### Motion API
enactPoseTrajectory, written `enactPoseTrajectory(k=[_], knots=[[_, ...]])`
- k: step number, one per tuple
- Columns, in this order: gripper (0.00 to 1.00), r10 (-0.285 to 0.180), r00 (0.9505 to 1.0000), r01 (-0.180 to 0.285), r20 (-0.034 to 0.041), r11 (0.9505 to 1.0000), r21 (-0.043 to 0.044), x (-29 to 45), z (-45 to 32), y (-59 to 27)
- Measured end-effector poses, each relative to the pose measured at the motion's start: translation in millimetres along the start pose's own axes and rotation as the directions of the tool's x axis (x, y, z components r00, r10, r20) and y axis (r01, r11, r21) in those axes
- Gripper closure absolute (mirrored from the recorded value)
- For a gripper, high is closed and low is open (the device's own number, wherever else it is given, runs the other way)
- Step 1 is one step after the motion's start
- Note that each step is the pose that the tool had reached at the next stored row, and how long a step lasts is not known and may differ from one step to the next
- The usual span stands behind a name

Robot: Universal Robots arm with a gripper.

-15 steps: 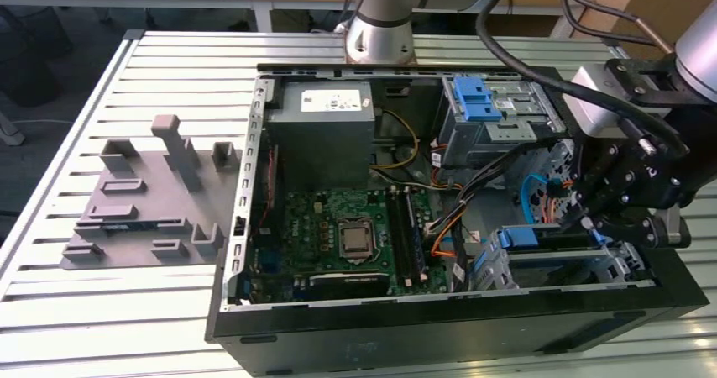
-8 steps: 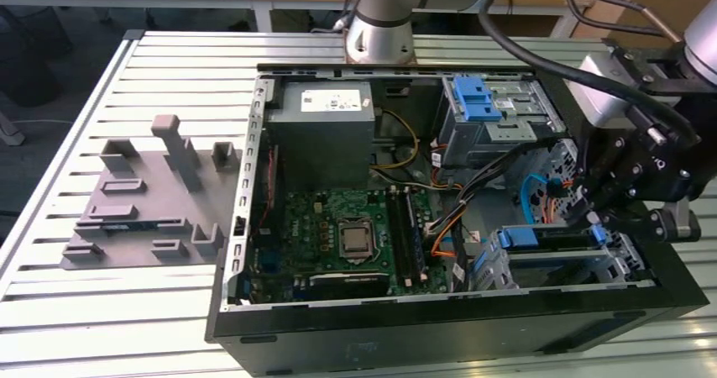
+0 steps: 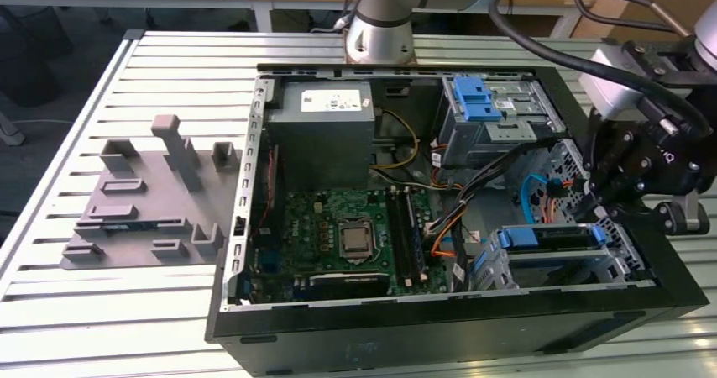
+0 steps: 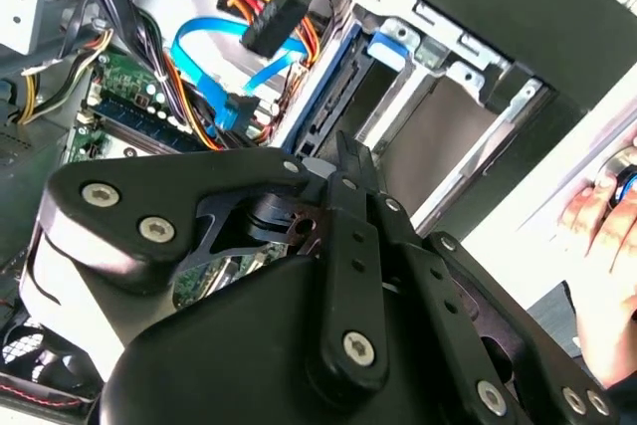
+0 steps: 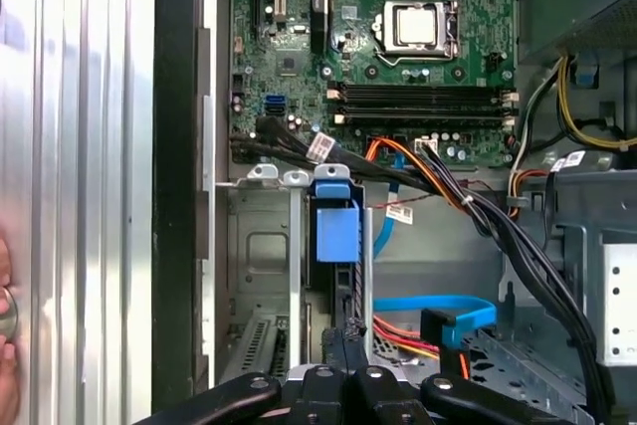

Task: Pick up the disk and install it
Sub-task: 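Insert the first disk wire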

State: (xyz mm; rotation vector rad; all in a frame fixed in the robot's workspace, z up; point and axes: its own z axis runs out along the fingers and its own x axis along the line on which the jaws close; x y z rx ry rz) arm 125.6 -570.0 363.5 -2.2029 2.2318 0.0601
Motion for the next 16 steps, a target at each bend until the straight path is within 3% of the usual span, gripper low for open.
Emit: enactPoseTrajectory(k=[16], knots=[[0.89, 0.010, 0.9999, -0.010, -0.0081, 0.9999, -0.0002, -12.1, 0.1, -15.9]])
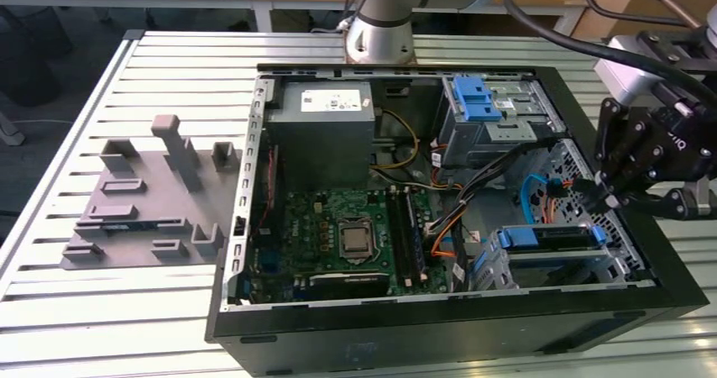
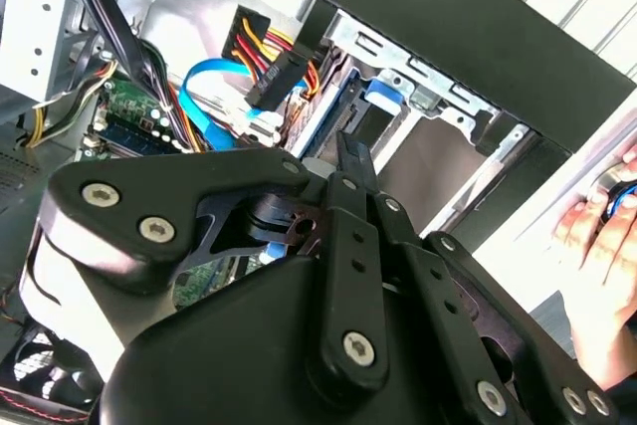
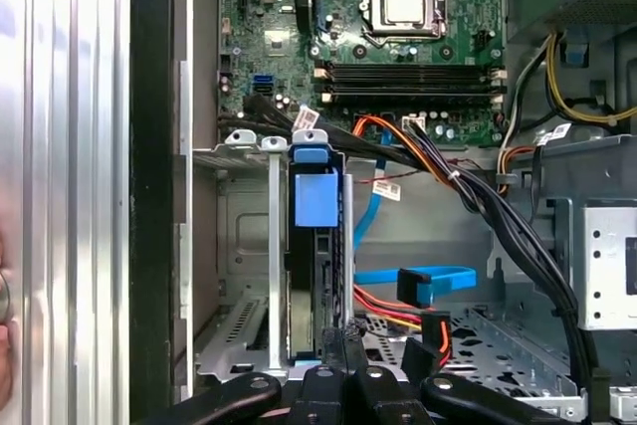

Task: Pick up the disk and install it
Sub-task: 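Insert the first disk wire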

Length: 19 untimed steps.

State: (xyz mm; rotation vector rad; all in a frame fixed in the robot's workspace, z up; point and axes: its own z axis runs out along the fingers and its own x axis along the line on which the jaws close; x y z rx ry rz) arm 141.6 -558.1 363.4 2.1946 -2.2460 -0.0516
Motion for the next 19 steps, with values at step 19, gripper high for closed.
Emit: enactPoseTrajectory(k=[19], knots=[[0.89, 0.057, 0.9983, -0.057, -0.0049, 0.9984, 0.0014, -6.4, -6.1, -1.0]])
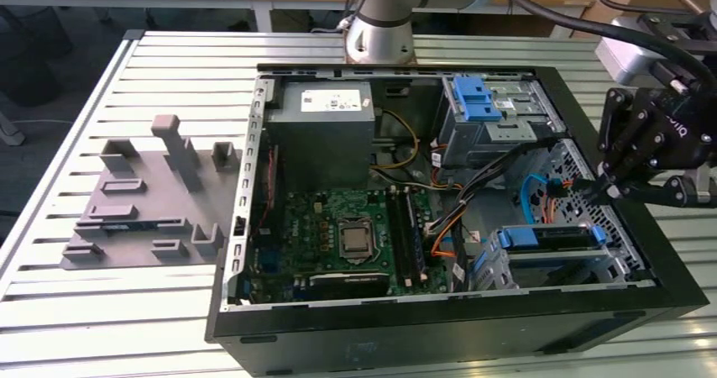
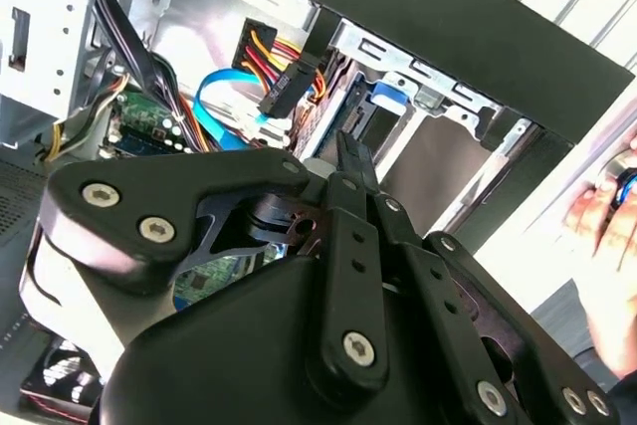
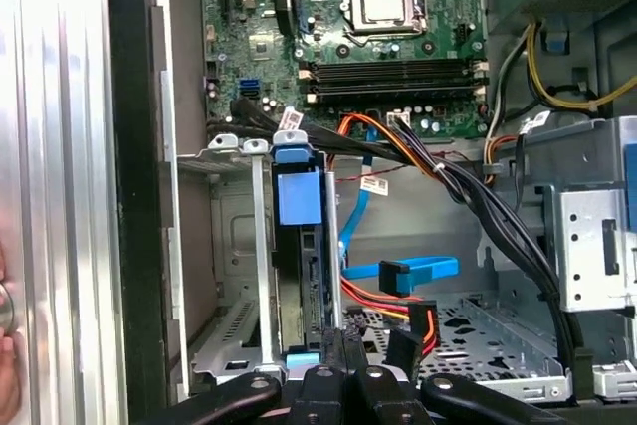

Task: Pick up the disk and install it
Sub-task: 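Insert the first disk wire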

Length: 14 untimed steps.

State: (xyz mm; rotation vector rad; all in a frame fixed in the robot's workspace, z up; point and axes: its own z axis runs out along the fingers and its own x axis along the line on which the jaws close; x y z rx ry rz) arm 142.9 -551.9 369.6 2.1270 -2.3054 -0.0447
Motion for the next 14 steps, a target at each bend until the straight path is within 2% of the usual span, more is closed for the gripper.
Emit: enactPoseTrajectory(k=[6, 9, 11, 12, 13, 14], knots=[[0.89, 0.048, 0.9989, -0.048, 0.0011, 0.9989, 0.0007, -2.7, 0.0, -0.6], [0.89, 0.051, 0.9987, -0.051, -0.0028, 0.9987, 0.0006, -6.7, 0.1, -1.6], [0.89, 0.052, 0.9986, -0.052, -0.0094, 0.9987, -0.0014, -8.9, 0.1, -2.4], [0.89, 0.052, 0.9982, -0.052, -0.0309, 0.9986, -0.0074, -16.8, 0.2, -3.7], [0.89, 0.052, 0.9979, -0.053, -0.0385, 0.9986, -0.0105, -19.6, 0.3, -4.0], [0.89, 0.052, 0.9978, -0.053, -0.0398, 0.9985, -0.0127, -20.3, 0.3, -4.1]])
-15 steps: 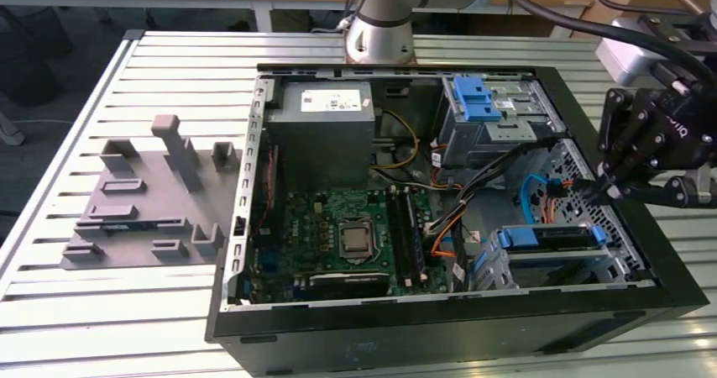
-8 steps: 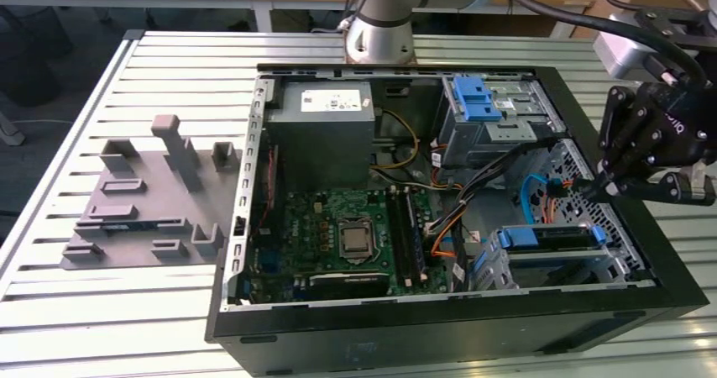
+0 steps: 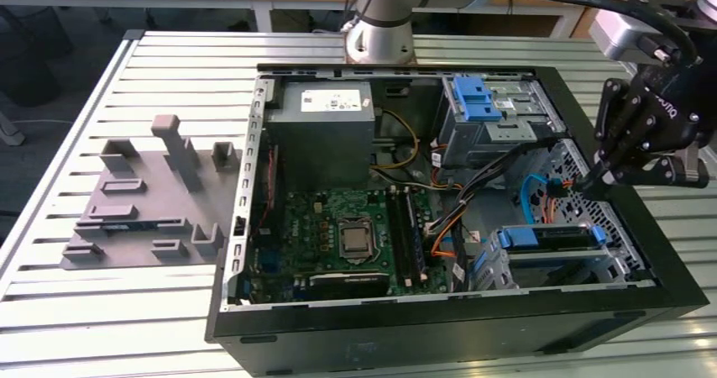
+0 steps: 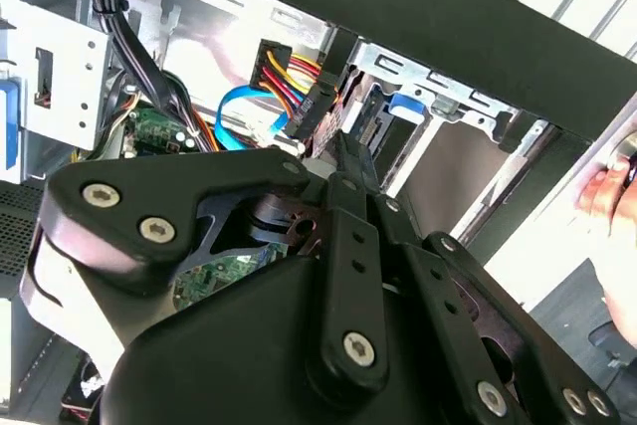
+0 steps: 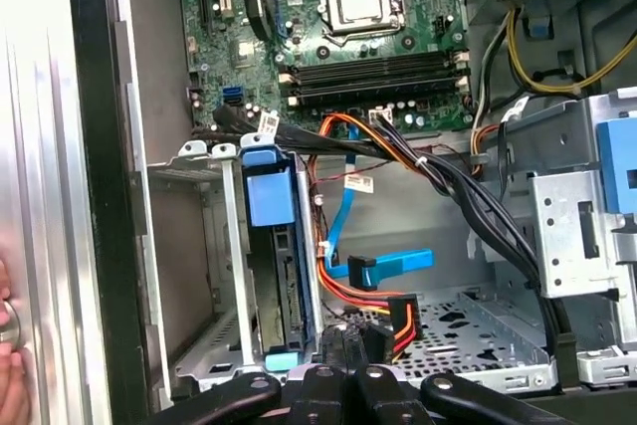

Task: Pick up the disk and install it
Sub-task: 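Insert the first disk wire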

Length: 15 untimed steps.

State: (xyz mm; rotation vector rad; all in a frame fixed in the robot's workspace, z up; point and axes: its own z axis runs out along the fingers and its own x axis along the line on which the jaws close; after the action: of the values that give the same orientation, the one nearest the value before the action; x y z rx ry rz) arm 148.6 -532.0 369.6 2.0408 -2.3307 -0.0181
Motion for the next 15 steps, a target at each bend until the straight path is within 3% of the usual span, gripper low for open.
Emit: enactPoseTrajectory(k=[5, 8, 10, 13, 15], knots=[[0.89, 0.000, 1.0000, 0.000, -0.0012, 1.0000, -0.0033, -0.7, -0.1, -0.4], [0.89, 0.000, 1.0000, 0.000, -0.0099, 1.0000, -0.0036, -3.9, -0.2, -1.0], [0.89, 0.001, 0.9998, -0.001, -0.0222, 1.0000, -0.0040, -7.2, -0.2, -1.4], [0.89, 0.002, 0.9988, -0.002, -0.0483, 1.0000, -0.0038, -12.2, -0.4, -1.5], [0.89, 0.002, 0.9982, -0.002, -0.0593, 1.0000, -0.0042, -14.8, -0.4, -1.7]])
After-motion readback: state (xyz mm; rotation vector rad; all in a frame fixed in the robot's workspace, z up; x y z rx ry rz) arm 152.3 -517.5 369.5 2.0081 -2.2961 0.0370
